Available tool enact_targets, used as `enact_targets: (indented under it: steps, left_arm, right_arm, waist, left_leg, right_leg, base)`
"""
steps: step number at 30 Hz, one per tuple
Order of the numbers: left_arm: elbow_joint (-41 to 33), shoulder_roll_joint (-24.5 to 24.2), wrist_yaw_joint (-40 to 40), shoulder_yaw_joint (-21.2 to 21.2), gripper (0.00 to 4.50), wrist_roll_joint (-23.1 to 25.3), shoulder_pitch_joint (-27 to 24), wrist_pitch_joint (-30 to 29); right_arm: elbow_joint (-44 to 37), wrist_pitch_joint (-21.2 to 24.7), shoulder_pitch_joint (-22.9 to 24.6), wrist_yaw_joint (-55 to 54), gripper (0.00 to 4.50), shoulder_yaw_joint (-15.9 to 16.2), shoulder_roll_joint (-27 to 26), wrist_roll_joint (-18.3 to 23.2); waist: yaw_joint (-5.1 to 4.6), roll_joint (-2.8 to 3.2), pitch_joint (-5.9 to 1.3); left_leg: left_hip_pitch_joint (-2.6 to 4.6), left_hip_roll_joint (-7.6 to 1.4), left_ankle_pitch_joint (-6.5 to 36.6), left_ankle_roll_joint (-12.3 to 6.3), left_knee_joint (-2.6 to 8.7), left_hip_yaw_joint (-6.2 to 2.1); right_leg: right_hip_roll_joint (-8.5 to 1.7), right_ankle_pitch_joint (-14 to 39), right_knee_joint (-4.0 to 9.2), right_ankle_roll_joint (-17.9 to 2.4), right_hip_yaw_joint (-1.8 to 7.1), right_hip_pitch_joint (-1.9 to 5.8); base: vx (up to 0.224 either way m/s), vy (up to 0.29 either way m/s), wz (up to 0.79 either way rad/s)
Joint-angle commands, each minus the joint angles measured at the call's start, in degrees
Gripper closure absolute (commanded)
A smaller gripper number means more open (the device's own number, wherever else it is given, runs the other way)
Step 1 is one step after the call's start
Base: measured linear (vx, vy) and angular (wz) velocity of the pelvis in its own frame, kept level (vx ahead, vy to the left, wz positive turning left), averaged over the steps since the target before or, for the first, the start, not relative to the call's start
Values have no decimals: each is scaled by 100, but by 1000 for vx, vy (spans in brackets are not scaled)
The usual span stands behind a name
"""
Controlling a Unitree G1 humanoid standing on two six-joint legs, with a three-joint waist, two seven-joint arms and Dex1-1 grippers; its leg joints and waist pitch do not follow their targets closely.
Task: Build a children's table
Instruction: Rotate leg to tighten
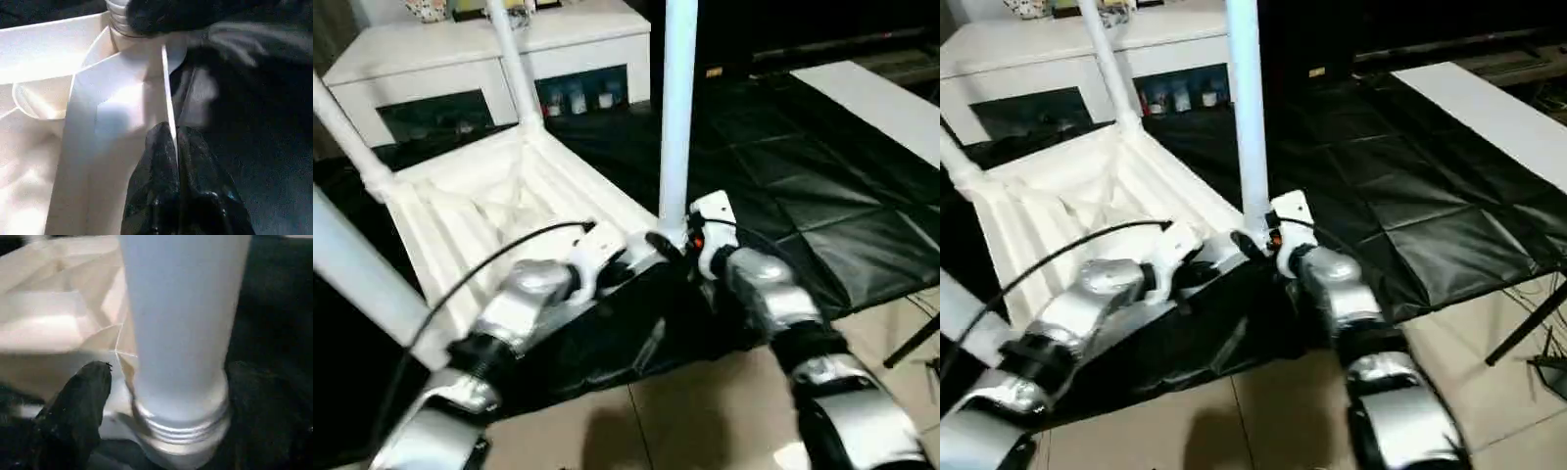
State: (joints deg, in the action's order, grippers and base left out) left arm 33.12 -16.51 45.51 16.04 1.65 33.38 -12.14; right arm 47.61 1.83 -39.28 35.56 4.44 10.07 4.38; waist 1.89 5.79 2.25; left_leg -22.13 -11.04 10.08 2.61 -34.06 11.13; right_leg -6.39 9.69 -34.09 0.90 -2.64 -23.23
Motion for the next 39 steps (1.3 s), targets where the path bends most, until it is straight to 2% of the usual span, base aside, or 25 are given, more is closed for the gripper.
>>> enact_targets:
  steps: [1,3,4,7,10,13,17,19,30,35,39]
  left_arm:
    - [-238,-494,836,261,450,79,-400,126]
    - [-394,-603,1069,272,450,-12,-476,107]
    - [-588,-752,1391,285,450,-137,-570,173]
    - [-921,-1021,1880,291,450,-347,-701,164]
    - [-958,-1094,1959,301,450,-329,-676,235]
    - [-893,-1086,1938,308,450,-293,-635,265]
    - [-911,-1067,1944,302,450,-294,-603,225]
    - [-924,-1054,1946,296,450,-308,-597,208]
    - [-922,-1024,2032,339,450,-314,-615,102]
    - [-924,-1012,2047,350,450,-319,-627,35]
    - [-903,-912,1932,290,450,-374,-635,-113]
  right_arm:
    - [-514,-59,266,1002,43,261,302,24]
    - [-645,-54,337,1274,43,319,400,50]
    - [-790,-70,409,1598,43,428,527,45]
    - [-938,-14,462,2060,43,623,675,30]
    - [-935,-71,415,2189,43,747,672,-46]
    - [-903,-36,377,2223,43,744,633,-32]
    - [-857,76,313,2310,43,721,623,8]
    - [-817,135,281,2304,78,674,605,50]
    - [-732,285,262,2286,159,583,601,91]
    - [-737,285,304,2285,174,594,602,87]
    - [-596,344,304,1956,176,531,542,34]
  waist:
    - [57,-88,-393]
    - [54,-85,-395]
    - [57,-63,-383]
    - [62,-56,-364]
    - [67,-56,-350]
    - [86,-55,-362]
    - [120,-64,-372]
    - [124,-77,-369]
    - [125,-45,-372]
    - [131,-58,-376]
    - [123,-66,-361]
  left_leg:
    - [71,-133,1425,-432,400,-62]
    - [60,-141,1350,-453,399,-56]
    - [81,-152,1455,-444,413,-49]
    - [100,-164,1695,-329,446,-51]
    - [130,-162,1875,-192,464,-48]
    - [128,-160,1806,-138,465,-50]
    - [112,-151,1594,-216,443,-40]
    - [112,-151,1597,-221,444,-38]
    - [124,-154,1670,-147,452,-46]
    - [115,-151,1590,-173,444,-46]
    - [115,-151,1663,-158,454,-46]
  right_leg:
    - [-133,754,331,-1513,61,271]
    - [-129,690,306,-1535,64,271]
    - [-118,743,309,-1605,64,247]
    - [-115,1014,319,-1584,74,228]
    - [-118,1236,344,-1539,96,199]
    - [-121,1137,330,-1515,110,209]
    - [-128,906,311,-1547,110,222]
    - [-129,977,317,-1537,108,223]
    - [-123,1015,319,-1514,106,215]
    - [-126,933,308,-1536,106,226]
    - [-130,1134,328,-1508,109,218]
  base:
    - [0,0,0]
    - [0,0,0]
    - [0,0,0]
    - [0,0,0]
    - [0,0,0]
    - [0,0,0]
    - [0,0,0]
    - [0,0,0]
    - [0,0,0]
    - [0,0,0]
    - [0,0,0]
